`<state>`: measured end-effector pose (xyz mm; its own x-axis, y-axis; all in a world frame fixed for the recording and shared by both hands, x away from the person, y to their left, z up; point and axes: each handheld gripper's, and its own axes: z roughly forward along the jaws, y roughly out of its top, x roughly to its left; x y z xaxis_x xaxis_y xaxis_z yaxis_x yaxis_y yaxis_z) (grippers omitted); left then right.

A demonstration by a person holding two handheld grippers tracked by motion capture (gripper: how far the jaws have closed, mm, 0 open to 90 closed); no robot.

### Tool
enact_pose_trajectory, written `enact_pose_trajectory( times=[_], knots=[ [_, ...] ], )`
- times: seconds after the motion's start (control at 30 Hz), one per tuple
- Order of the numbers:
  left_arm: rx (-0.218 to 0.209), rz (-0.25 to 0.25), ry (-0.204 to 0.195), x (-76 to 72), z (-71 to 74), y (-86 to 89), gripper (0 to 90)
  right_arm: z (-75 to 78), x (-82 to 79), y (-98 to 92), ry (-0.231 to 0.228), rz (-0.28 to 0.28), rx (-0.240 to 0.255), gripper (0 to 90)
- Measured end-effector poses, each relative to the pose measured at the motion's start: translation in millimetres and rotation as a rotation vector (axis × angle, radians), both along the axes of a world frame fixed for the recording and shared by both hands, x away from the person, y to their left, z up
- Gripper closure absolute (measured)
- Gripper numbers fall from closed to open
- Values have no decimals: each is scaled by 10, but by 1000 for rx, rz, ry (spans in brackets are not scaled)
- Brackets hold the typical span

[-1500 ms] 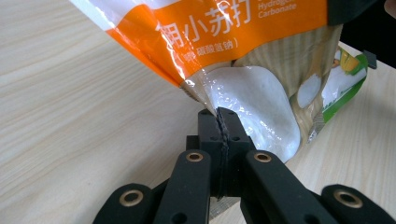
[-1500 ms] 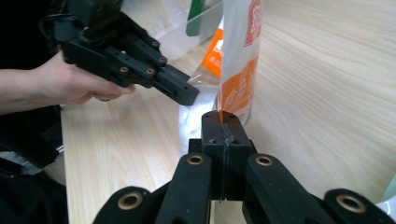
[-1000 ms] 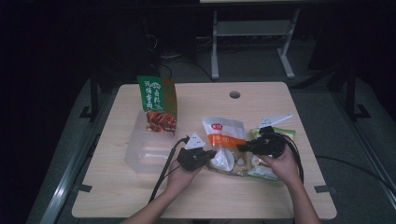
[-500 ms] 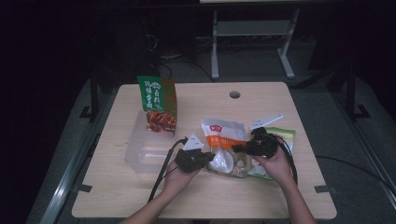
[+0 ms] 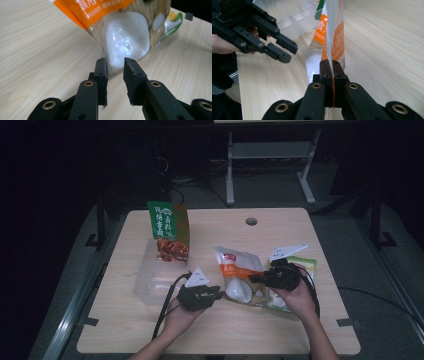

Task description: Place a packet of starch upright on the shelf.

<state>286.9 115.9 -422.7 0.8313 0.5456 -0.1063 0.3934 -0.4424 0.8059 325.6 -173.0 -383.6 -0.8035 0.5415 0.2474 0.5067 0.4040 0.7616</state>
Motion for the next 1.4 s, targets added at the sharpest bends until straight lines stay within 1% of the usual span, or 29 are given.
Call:
enact_pose_trajectory(
  times=[0.13, 0.3, 0.33, 0.43, 0.5, 0.6, 0.67, 0.83, 0.93, 1.0, 1.03, 1.2, 1.3, 1.33, 1.4],
  knots=[
    [9, -19, -14, -89, 9, 42, 717, 33, -11, -13, -14, -5, 1, 899],
    [7, -40, -7, -207, -13, 101, 693, 90, -27, -7, -38, -5, -16, 899],
    [13, -48, -7, -224, -21, 114, 688, 101, -30, -2, -39, -9, -15, 899],
    [12, -55, -11, -262, -50, 139, 679, 116, -30, 6, -45, -9, -14, 900],
    [1, -63, -8, -268, -64, 155, 665, 122, -29, 10, -47, -12, -14, 899],
    [4, -73, -13, -282, -64, 164, 645, 128, -31, 23, -41, -14, -12, 900],
    [-8, -77, -6, -294, -64, 172, 632, 132, -29, 32, -45, -14, -11, 900],
    [-3, -104, -9, -322, -62, 180, 602, 174, -13, 44, -48, -8, 1, 900],
    [5, -115, -11, -329, -69, 180, 598, 212, -4, 79, -52, -6, -8, 900],
    [6, -119, -11, -313, -71, 191, 591, 246, 3, 98, -58, -5, -14, 900],
    [-1, -116, -9, -312, -70, 195, 586, 265, 7, 106, -60, -4, -13, 900],
    [-6, -123, -26, -327, -58, 205, 559, 378, 26, 167, -68, 3, -10, 900],
    [-13, -123, -26, -345, -55, 197, 550, 443, 46, 220, -65, 15, -4, 900],
    [-10, -130, -33, -344, -54, 196, 548, 466, 54, 242, -69, 18, -7, 900],
    [-7, -141, -30, -356, -57, 190, 547, 511, 75, 287, -77, 29, -12, 900]
  ],
)
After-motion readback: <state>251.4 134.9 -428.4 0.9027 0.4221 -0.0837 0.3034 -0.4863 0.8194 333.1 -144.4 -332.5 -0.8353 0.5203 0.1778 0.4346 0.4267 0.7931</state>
